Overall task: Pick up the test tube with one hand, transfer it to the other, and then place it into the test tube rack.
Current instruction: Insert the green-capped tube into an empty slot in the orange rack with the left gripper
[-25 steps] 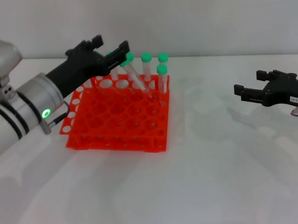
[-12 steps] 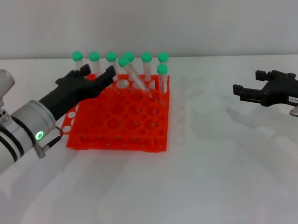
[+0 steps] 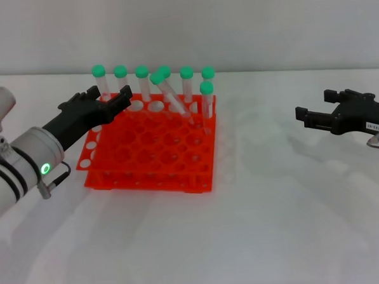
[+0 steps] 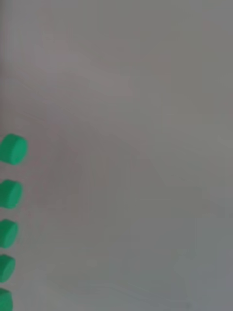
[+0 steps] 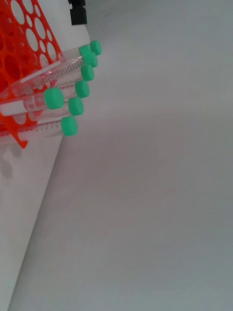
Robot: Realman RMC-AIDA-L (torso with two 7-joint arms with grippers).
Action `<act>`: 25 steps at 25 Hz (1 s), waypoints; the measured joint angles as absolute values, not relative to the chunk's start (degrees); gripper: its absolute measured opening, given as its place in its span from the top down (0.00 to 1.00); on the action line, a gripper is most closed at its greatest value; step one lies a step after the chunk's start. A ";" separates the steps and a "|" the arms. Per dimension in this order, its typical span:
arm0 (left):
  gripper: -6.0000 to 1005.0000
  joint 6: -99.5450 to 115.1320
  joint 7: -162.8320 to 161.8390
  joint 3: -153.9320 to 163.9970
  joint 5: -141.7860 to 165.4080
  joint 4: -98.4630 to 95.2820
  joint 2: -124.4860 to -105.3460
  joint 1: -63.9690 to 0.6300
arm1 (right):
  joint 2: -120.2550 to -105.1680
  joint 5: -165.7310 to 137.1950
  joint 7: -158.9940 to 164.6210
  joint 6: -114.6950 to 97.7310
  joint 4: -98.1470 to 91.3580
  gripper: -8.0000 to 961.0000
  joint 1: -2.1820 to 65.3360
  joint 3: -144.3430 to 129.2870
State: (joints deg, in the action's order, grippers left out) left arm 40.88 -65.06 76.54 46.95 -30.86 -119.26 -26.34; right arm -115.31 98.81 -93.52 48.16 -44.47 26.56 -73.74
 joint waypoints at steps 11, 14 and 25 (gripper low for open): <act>0.19 37.82 -64.72 76.49 47.37 -27.58 -119.00 -31.88 | -115.31 98.88 -93.51 48.16 -44.47 0.11 26.26 -73.74; 0.19 35.95 -64.98 76.69 47.40 -27.36 -119.00 -33.05 | -115.31 98.88 -93.51 48.16 -44.47 0.11 26.13 -73.74; 0.22 33.81 -65.12 77.00 48.66 -23.62 -119.00 -38.26 | -115.22 98.88 -93.51 48.16 -44.36 0.11 26.02 -73.03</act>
